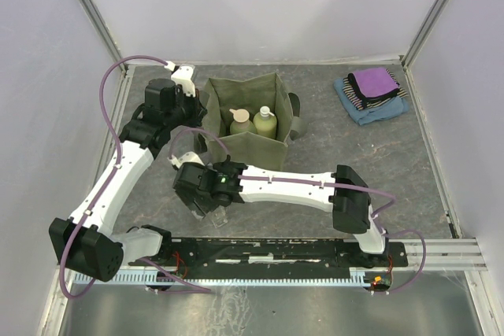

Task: Place the personal care products into the canvas bag

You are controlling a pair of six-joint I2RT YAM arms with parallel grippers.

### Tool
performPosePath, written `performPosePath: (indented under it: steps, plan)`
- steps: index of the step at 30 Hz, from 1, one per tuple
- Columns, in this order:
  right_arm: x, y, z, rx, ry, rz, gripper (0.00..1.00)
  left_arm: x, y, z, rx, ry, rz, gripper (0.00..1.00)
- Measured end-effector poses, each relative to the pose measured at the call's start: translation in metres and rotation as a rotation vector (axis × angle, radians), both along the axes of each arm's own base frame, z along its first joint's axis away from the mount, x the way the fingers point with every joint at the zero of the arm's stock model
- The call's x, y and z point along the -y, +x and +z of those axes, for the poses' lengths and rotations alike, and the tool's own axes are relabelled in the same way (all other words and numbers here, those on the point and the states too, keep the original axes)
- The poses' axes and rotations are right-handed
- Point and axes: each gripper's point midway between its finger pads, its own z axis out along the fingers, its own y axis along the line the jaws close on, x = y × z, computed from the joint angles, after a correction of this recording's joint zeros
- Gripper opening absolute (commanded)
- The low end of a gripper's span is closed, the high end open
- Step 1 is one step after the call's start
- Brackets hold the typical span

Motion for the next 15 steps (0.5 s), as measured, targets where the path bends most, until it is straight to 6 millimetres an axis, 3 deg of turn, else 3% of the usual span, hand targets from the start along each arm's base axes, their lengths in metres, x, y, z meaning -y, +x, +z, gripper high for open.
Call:
performPosePath:
  steps: [15]
  plan:
    - [0.0054,-0.0015,-0.0053,-0.014,-0.035,0.012,0.48,-0.0001,-0.0002,-0.0004,-0.001,0.000,0.000,0.03]
